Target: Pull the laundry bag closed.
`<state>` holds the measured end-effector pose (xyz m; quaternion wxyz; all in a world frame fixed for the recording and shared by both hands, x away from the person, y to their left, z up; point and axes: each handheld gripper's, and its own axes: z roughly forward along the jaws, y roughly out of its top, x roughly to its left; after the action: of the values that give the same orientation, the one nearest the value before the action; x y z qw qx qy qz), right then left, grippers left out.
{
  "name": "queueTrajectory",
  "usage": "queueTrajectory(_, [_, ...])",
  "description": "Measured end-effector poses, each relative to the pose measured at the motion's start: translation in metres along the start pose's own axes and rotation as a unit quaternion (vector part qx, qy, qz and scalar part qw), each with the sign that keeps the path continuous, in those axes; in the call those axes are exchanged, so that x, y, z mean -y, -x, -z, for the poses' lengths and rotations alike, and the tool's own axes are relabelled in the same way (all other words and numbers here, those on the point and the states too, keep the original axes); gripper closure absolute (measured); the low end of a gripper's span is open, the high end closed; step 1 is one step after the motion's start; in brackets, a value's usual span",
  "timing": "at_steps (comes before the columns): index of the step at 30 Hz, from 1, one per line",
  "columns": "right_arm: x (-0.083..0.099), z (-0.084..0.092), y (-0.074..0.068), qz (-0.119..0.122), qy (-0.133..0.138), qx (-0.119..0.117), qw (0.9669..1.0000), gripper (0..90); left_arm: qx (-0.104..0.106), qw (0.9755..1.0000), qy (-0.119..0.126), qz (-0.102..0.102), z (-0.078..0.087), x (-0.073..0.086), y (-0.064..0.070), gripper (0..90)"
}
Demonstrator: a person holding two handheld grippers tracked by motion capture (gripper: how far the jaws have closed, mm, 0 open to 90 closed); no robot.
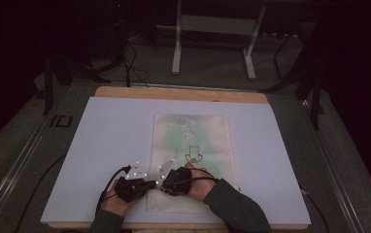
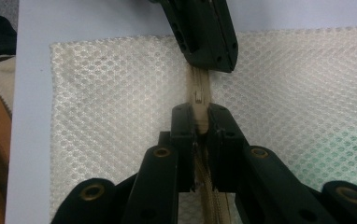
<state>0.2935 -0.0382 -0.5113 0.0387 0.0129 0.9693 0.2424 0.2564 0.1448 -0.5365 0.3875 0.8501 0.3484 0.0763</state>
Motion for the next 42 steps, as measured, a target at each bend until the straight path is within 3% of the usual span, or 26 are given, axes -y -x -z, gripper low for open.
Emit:
queueTrajectory(26, [0.011, 0.013, -0.004, 0.014, -0.030, 0.003, 0.9994, 82.4, -0.002, 1.0000, -0.005, -0.005, 0.000, 0.000, 0.001, 89.4])
queueTrajectory(42, [0.024, 0.022, -0.004, 0.013, -0.031, 0.003, 0.9994, 82.3, -0.002, 1.0000, -0.008, -0.004, 0.000, -0.001, 0.001, 89.4])
